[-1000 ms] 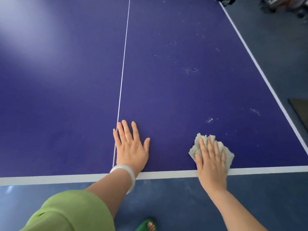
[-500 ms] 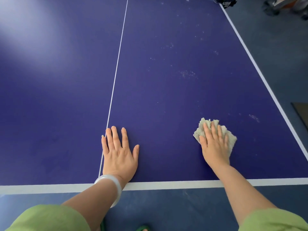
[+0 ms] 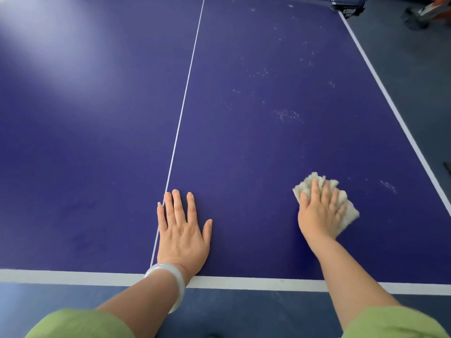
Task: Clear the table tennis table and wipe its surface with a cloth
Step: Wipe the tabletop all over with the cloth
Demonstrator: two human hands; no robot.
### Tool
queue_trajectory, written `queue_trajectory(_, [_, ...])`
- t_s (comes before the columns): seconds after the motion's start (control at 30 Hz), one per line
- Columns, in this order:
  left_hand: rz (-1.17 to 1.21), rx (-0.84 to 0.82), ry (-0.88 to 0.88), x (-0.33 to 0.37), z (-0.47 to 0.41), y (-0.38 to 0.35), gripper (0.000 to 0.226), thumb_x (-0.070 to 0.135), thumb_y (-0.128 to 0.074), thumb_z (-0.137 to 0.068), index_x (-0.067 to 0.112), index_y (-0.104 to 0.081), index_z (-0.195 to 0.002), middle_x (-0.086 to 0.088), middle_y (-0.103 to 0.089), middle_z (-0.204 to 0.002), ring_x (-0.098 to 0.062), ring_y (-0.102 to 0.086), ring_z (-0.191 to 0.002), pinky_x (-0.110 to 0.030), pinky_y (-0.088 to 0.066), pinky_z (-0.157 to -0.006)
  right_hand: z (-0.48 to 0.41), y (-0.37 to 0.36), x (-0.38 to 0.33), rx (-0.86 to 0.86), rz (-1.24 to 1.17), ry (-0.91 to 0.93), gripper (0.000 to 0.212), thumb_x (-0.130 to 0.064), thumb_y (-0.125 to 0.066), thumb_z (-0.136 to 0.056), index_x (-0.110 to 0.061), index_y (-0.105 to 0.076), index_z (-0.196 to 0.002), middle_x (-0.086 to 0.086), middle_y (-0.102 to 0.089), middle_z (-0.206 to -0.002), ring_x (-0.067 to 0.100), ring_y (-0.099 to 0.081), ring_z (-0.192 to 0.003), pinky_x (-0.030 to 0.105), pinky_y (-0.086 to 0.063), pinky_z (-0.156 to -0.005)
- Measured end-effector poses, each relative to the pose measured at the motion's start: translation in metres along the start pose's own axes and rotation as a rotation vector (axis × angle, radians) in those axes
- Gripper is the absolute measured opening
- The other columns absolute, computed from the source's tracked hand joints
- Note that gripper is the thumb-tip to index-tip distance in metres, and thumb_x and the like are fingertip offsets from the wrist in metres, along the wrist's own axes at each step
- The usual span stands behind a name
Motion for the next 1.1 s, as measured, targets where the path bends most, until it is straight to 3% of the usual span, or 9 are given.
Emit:
queue_trajectory(0.07, [-0.003, -0.007, 0.004, 0.000, 0.000, 0.000, 0.077, 0.054, -0.013, -0.094, 0.006, -0.024, -0.154, -0.026, -0.017, -0.159, -0.040, -0.009, -0.149, -0.055, -0.010, -0.121, 0.023, -0.005, -0.018, 0.031, 0.008, 0.013, 0.062, -0.045, -0.005, -0.101, -0.024, 0.003, -0.158, 0.004, 0.005, -0.166, 0.024, 0.008, -0.152, 0.051, 0.001, -0.122])
queue_trajectory(0.3, [-0.003, -0.006, -0.005, -0.001, 0.000, -0.001, 0.075, 0.055, -0.016, -0.096, 0.008, -0.021, -0.154, -0.024, -0.013, -0.160, -0.038, -0.005, -0.150, -0.054, -0.009, -0.121, 0.046, -0.033, -0.188, -0.030, 0.166, 0.842, 0.059, -0.047, 0.002, -0.099, -0.031, 0.011, -0.155, -0.006, 0.023, -0.161, 0.020, 0.021, -0.150, 0.045, 0.011, -0.122])
queue_trajectory(0.37, [0.008, -0.010, -0.005, -0.002, -0.001, -0.001, 0.075, 0.055, -0.017, -0.096, 0.007, -0.023, -0.154, -0.025, -0.015, -0.159, -0.039, -0.007, -0.150, -0.055, -0.011, -0.120, 0.008, -0.028, -0.176, -0.043, 0.153, 0.752, 0.058, -0.047, -0.002, -0.100, -0.033, 0.010, -0.156, -0.007, 0.020, -0.163, 0.019, 0.018, -0.151, 0.045, 0.009, -0.123])
queue_trajectory(0.47, [0.003, -0.013, -0.010, -0.003, -0.001, -0.002, 0.076, 0.055, -0.016, -0.096, 0.007, -0.020, -0.155, -0.026, -0.013, -0.160, -0.040, -0.004, -0.150, -0.056, -0.010, -0.120, -0.041, -0.013, -0.103, -0.032, 0.056, 0.227, 0.059, -0.044, -0.005, -0.101, -0.029, 0.005, -0.158, -0.001, 0.009, -0.166, 0.022, 0.011, -0.152, 0.050, 0.001, -0.123])
queue_trajectory(0.53, [-0.001, -0.029, -0.011, -0.003, 0.000, -0.004, 0.076, 0.056, -0.014, -0.096, 0.008, -0.015, -0.156, -0.026, -0.008, -0.160, -0.040, 0.001, -0.150, -0.055, -0.006, -0.120, -0.029, -0.012, -0.093, -0.025, 0.068, 0.095, 0.061, -0.043, -0.004, -0.100, -0.026, 0.003, -0.158, 0.003, 0.005, -0.166, 0.024, 0.008, -0.152, 0.052, 0.000, -0.122])
queue_trajectory(0.73, [-0.006, -0.048, -0.019, -0.002, -0.001, -0.004, 0.075, 0.056, -0.011, -0.098, 0.009, -0.003, -0.156, -0.024, 0.004, -0.161, -0.039, 0.012, -0.149, -0.055, 0.001, -0.120, 0.032, -0.035, -0.249, -0.045, 0.097, 0.731, 0.055, -0.040, -0.014, -0.106, -0.032, 0.004, -0.157, -0.001, 0.012, -0.165, 0.024, 0.013, -0.152, 0.050, 0.006, -0.120])
queue_trajectory(0.9, [0.005, -0.044, -0.007, -0.003, -0.001, -0.003, 0.074, 0.056, -0.012, -0.098, 0.010, -0.002, -0.156, -0.023, 0.005, -0.161, -0.038, 0.012, -0.149, -0.055, 0.001, -0.120, 0.028, -0.048, -0.337, -0.120, 0.162, 0.971, 0.055, -0.044, -0.014, -0.106, -0.035, 0.006, -0.156, -0.001, 0.013, -0.165, 0.026, 0.015, -0.151, 0.051, 0.010, -0.120])
queue_trajectory(1.0, [0.015, -0.042, -0.006, -0.003, -0.001, -0.003, 0.074, 0.056, -0.015, -0.099, 0.010, -0.007, -0.156, -0.023, 0.001, -0.161, -0.038, 0.009, -0.149, -0.055, -0.002, -0.121, -0.005, -0.039, -0.309, -0.070, 0.134, 0.874, 0.056, -0.045, -0.013, -0.105, -0.033, 0.003, -0.157, -0.001, 0.011, -0.166, 0.025, 0.011, -0.152, 0.048, 0.006, -0.122])
queue_trajectory(1.1, [0.011, -0.040, -0.011, -0.004, -0.001, -0.003, 0.075, 0.055, -0.016, -0.098, 0.009, -0.008, -0.156, -0.024, -0.001, -0.161, -0.039, 0.008, -0.149, -0.056, -0.002, -0.121, -0.064, -0.017, -0.212, 0.024, 0.115, 0.454, 0.057, -0.042, -0.012, -0.103, -0.027, -0.004, -0.158, 0.003, 0.002, -0.166, 0.027, 0.002, -0.151, 0.050, -0.003, -0.121])
Point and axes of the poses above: each hand's wrist, its own z-axis away from the middle knuckle, its own y-axis out of the back of the hand, x = y × z, the point moved 9 cm from there along -z, towards the middle knuckle
